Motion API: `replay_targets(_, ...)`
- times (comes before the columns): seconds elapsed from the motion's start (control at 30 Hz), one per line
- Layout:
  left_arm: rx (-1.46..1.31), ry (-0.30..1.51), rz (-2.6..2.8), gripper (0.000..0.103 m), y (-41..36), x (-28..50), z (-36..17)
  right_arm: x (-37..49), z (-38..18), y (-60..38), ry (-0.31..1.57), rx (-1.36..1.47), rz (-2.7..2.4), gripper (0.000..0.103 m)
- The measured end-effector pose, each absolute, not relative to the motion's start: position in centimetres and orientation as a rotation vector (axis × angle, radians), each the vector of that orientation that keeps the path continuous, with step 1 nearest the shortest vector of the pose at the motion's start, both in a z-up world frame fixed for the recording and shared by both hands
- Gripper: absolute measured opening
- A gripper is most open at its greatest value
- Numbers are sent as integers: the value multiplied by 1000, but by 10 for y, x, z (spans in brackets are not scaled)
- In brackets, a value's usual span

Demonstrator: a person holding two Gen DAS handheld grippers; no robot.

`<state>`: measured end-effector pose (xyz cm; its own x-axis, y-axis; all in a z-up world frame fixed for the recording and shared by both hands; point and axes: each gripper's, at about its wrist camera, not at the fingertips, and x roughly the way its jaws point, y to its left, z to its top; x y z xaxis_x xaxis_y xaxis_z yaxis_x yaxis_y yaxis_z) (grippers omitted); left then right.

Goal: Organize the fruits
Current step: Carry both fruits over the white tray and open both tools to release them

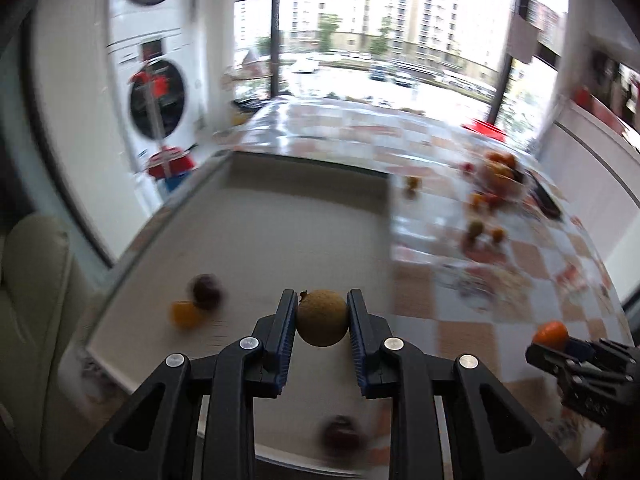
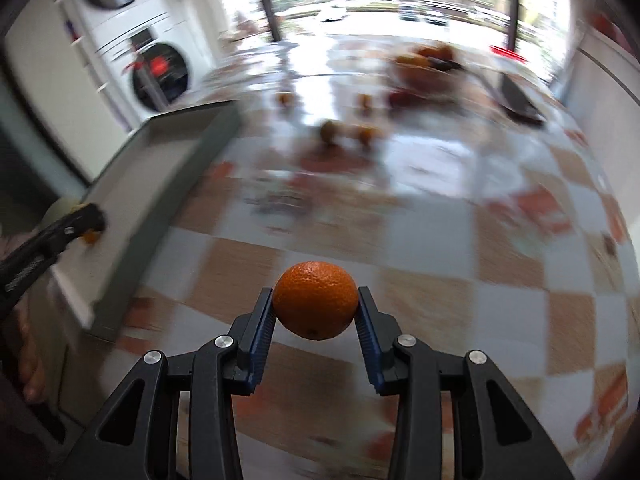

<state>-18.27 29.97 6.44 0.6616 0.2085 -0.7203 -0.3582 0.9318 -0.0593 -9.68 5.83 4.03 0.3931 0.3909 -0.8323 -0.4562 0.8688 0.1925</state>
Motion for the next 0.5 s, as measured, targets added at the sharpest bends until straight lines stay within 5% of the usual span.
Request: replay_targets(0.5,-240,826,451,27,351,-181,37,-85,72,211,1033,-117,812,43)
